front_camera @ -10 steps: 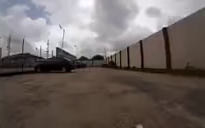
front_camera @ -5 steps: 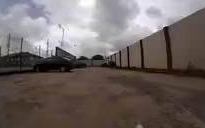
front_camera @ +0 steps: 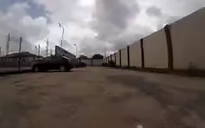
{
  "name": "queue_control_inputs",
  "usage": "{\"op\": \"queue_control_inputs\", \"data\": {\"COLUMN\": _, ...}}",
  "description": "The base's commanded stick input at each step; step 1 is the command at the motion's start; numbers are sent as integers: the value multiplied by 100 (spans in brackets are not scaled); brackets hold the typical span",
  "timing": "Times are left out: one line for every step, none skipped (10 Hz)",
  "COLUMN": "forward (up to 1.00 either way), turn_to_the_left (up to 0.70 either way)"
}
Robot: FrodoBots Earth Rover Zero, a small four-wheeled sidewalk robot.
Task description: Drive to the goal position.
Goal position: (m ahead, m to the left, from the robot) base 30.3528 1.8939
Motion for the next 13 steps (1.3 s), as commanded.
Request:
{"op": "queue_control_inputs", "data": {"forward": 30, "turn_to_the_left": 0}}
{"op": "queue_control_inputs", "data": {"forward": 30, "turn_to_the_left": 0}}
{"op": "queue_control_inputs", "data": {"forward": 30, "turn_to_the_left": 0}}
{"op": "queue_control_inputs", "data": {"forward": 30, "turn_to_the_left": 0}}
{"op": "queue_control_inputs", "data": {"forward": 30, "turn_to_the_left": 0}}
{"op": "queue_control_inputs", "data": {"forward": 30, "turn_to_the_left": 0}}
{"op": "queue_control_inputs", "data": {"forward": 30, "turn_to_the_left": 0}}
{"op": "queue_control_inputs", "data": {"forward": 30, "turn_to_the_left": 0}}
{"op": "queue_control_inputs", "data": {"forward": 30, "turn_to_the_left": 0}}
{"op": "queue_control_inputs", "data": {"forward": 30, "turn_to_the_left": 0}}
{"op": "queue_control_inputs", "data": {"forward": 30, "turn_to_the_left": 0}}
{"op": "queue_control_inputs", "data": {"forward": 30, "turn_to_the_left": 0}}
{"op": "queue_control_inputs", "data": {"forward": 30, "turn_to_the_left": 0}}
